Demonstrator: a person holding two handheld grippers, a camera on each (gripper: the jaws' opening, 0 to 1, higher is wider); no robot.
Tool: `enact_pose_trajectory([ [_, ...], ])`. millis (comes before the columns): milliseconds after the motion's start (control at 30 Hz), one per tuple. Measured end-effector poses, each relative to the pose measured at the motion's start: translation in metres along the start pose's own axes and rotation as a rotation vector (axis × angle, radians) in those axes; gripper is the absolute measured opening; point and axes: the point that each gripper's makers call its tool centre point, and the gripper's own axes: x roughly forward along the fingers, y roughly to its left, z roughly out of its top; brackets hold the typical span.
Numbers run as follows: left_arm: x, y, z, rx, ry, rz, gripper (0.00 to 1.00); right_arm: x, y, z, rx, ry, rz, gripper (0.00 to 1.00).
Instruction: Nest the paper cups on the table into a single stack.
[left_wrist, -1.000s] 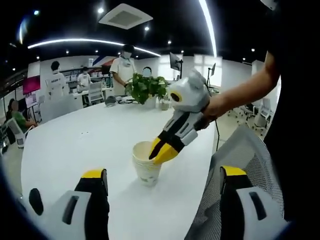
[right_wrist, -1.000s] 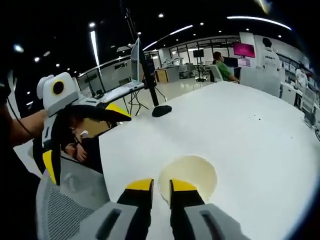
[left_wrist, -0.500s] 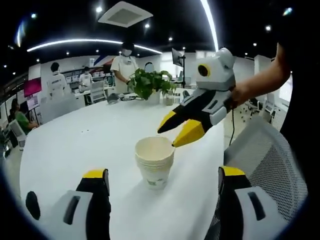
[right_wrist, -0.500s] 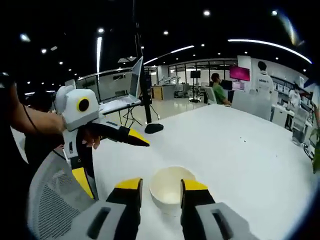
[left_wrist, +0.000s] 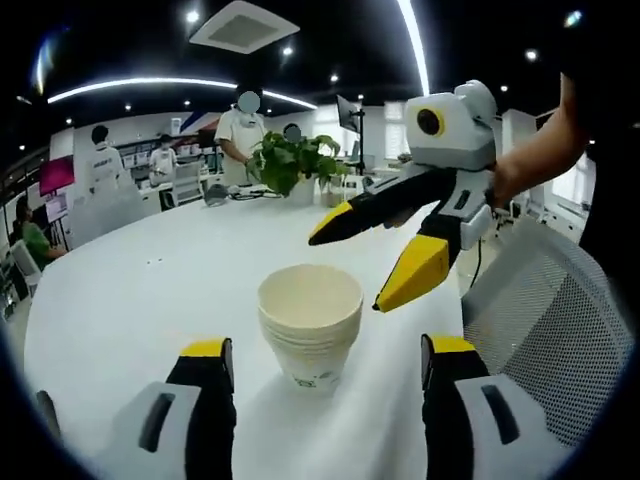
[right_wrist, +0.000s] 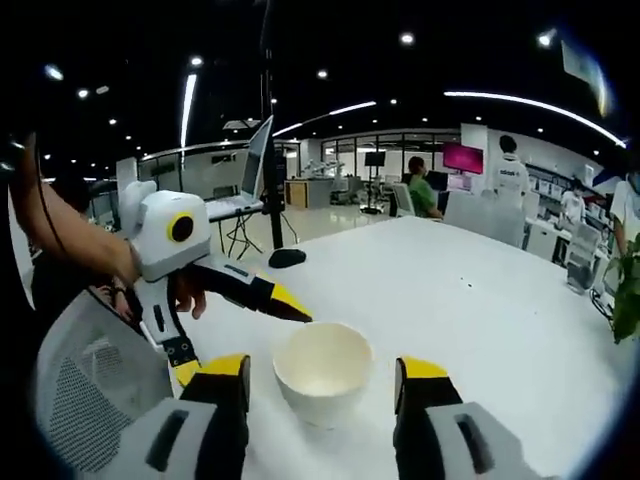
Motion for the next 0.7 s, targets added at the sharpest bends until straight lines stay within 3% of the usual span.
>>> enact_pose_trajectory([
  [200, 0.014, 0.001, -0.014, 0.015, 0.052, -0.025, 0.65, 0.007, 0.000, -0.011, -0.002, 0.022, -0.004, 0.57],
  [700, 0.031, 0.017, -0.015, 0.062, 0.074, -0.032, 0.41, 0.022, -0.001, -0.012, -0.032, 0.031, 0.033, 0.44],
])
